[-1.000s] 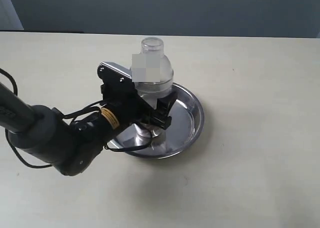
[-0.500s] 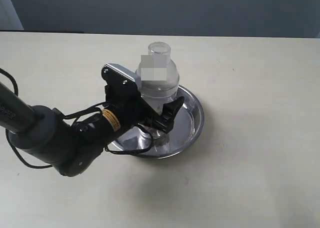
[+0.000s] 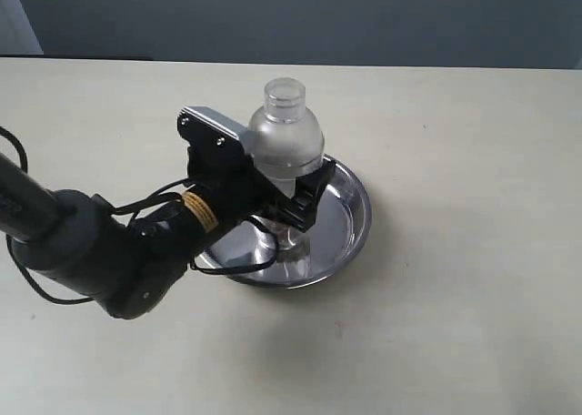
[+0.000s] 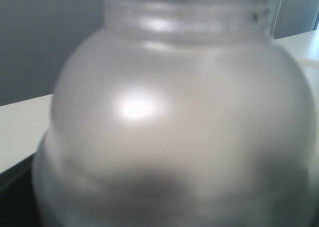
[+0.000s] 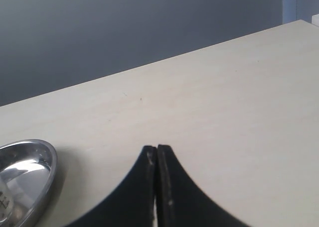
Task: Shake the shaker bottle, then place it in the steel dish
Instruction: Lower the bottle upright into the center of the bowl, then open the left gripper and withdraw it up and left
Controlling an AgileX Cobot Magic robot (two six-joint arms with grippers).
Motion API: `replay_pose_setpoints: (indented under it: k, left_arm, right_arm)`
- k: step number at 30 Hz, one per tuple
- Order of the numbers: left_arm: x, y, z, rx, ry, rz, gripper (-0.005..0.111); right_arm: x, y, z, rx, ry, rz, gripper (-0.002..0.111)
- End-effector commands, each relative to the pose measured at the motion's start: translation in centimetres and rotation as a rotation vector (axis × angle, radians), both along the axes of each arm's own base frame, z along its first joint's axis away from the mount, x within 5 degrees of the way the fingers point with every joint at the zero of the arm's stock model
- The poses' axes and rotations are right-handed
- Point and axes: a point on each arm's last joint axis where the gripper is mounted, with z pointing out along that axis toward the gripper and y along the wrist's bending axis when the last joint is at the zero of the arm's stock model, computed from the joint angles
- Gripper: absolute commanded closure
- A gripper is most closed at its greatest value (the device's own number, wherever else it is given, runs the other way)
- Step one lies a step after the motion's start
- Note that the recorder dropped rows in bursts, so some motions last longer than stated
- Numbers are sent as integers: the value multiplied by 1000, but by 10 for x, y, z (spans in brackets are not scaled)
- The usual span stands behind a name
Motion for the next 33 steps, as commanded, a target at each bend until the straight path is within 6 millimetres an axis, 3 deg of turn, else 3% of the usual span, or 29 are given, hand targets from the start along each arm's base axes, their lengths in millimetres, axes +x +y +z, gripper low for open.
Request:
replay_pose_setpoints:
  k: [1, 13, 25, 27, 33]
  left_arm:
    - [-1, 5, 16, -7, -46, 25, 1]
    - [-5, 4, 44, -3, -117, -4, 1]
    - [-17, 17, 111, 57, -313, 61, 7]
    - [-24, 22, 129, 101, -340, 64, 20]
    - [-47, 36, 164, 169, -273, 43, 87]
  right_arm:
    - [0, 0, 0, -7, -13, 0, 109]
    - [0, 0, 0, -7, -13, 0, 109]
    - [0, 0, 0, -7, -13, 0, 109]
    - [0, 0, 0, -7, -13, 0, 109]
    - [0, 0, 0, -7, -13, 0, 109]
